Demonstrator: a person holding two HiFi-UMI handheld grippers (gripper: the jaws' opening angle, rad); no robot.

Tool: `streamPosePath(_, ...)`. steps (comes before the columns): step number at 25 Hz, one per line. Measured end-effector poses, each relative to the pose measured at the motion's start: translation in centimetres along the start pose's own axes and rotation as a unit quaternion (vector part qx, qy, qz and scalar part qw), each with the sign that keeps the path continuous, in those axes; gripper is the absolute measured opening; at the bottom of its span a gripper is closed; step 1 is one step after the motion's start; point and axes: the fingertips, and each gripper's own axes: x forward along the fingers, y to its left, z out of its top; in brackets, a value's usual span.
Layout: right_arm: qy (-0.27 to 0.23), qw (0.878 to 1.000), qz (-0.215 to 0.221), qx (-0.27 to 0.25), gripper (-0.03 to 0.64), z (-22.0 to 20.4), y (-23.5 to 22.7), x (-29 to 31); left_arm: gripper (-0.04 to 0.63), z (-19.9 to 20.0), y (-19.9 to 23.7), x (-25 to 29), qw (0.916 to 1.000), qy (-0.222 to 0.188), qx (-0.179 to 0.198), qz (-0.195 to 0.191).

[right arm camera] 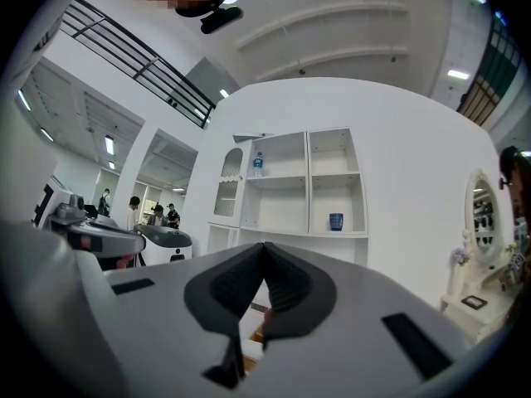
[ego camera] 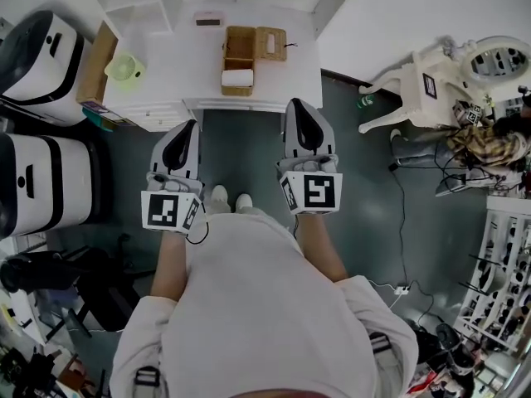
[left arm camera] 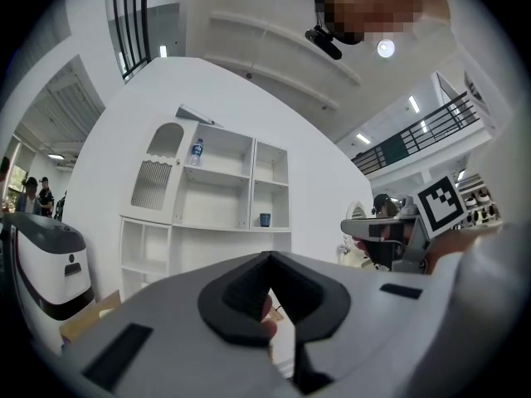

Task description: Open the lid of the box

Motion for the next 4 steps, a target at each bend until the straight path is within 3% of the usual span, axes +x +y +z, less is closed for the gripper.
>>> streamPosePath(4, 0.0, 1.0, 0.001, 0.002, -0.006, -0.63, 0.19, -0.8, -0.009, -0.44, 0.12, -0.9, 1.0, -0.001, 0.003, 0.003)
